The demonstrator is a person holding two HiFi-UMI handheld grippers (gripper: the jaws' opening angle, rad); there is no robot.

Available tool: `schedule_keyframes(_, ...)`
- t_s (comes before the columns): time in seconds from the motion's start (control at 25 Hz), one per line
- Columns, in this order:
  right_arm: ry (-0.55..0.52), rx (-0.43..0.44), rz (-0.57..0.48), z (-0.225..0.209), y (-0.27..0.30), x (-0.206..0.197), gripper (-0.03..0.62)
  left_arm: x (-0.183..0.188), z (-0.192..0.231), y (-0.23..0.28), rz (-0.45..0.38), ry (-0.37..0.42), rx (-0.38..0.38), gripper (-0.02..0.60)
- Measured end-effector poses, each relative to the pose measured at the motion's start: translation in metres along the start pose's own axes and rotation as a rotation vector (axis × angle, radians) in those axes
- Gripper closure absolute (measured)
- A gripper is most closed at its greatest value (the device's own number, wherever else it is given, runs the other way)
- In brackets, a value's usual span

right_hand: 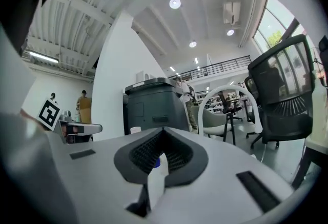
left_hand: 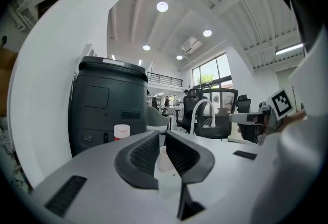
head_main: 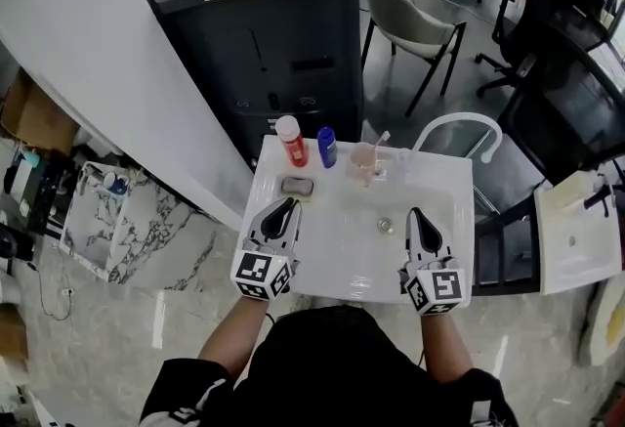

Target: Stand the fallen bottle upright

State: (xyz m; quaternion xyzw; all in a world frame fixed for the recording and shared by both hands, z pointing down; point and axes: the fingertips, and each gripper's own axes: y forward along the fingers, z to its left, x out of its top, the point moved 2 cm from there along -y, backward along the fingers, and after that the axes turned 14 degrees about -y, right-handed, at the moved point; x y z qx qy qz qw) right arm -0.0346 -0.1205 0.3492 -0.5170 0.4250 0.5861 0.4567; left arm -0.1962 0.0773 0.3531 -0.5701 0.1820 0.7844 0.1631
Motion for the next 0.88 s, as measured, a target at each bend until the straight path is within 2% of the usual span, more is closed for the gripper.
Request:
schedule_keyframes(0.12,0.008,-0.047,0.01,-0.002,0.005,-0.001,0.565,0.003,0.01,0.001,0.007,-0.008,-0.021,0.531)
schedule_keyframes(0.24,0.005,-0.057,0.019,0.009,0.008,-0.003,0.565,0.002,0.02,-0.007,0.02,-0.004,-0.042,0.531)
schedule_keyframes(0.44,-0.018,-0.05,0.018,0.024,0.021,0.004,0.565,0.007,0.036,0.001,0.022,-0.031,-0.063,0.531)
schedule_keyframes(0.68,-0.03,-0.038,0.04,0.032,0.026,0.003,0.565,0.009,0.036,0.007,0.028,-0.036,-0.1,0.531)
schedule_keyframes(0.88,-0.034,-0.033,0.052,0.04,0.032,0.003,0.565,0.007,0.045,0.007,0.02,-0.042,-0.1,0.531)
